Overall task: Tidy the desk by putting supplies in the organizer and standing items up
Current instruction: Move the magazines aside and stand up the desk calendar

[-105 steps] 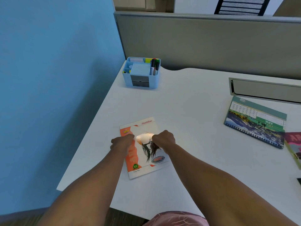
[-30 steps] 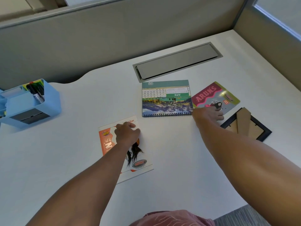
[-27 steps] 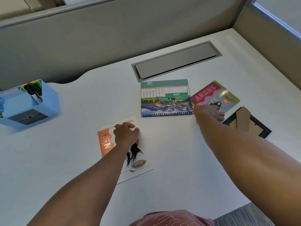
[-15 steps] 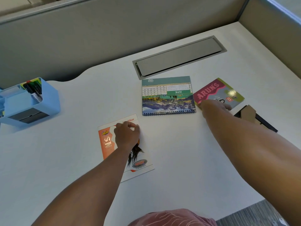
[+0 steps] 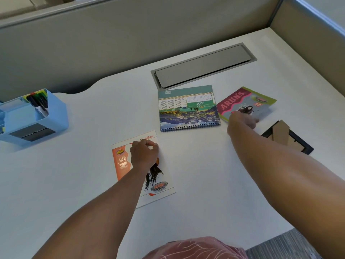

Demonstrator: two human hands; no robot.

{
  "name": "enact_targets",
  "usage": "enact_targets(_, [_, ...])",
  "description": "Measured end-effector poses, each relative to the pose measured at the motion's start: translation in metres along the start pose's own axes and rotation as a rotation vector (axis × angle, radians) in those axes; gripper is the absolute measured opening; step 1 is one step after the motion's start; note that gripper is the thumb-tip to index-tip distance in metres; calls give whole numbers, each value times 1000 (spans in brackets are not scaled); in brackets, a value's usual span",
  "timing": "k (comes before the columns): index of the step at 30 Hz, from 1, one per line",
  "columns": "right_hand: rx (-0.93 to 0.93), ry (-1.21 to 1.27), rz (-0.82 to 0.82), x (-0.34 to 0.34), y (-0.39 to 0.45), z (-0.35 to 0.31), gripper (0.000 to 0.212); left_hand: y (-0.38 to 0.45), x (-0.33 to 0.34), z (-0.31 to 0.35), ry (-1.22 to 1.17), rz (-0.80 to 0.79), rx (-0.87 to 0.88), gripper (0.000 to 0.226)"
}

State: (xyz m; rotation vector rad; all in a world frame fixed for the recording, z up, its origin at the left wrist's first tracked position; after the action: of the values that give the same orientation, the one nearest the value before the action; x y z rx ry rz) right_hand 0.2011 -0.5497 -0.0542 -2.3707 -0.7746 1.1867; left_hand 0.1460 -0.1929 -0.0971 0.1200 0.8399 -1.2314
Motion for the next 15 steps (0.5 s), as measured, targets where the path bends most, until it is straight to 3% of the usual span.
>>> enact_targets(4, [-84,132,179,-19,-9,-16,30,2,-2,-2,-62,-51,-32,10])
enact_targets(7, [-85,188,257,-32,-9,-25,31,1,-5,-3,-157,-82,-82,11])
enact_targets(15, [-115,284,231,-35,-24,-35,29,-5,-9,-1,-324,-131,-165,24])
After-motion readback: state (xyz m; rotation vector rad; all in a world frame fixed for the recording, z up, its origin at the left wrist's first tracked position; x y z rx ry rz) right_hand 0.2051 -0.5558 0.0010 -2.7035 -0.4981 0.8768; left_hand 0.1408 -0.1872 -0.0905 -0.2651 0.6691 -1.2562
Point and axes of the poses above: each hand's wrist, its own y-axis towards the middle knuckle, its own x-axis out of the palm, z = x × y, the point moved 6 cm from there along y, towards the middle knuckle, and after that the axes turned 12 degrees about -y, right-handed, at the moved point
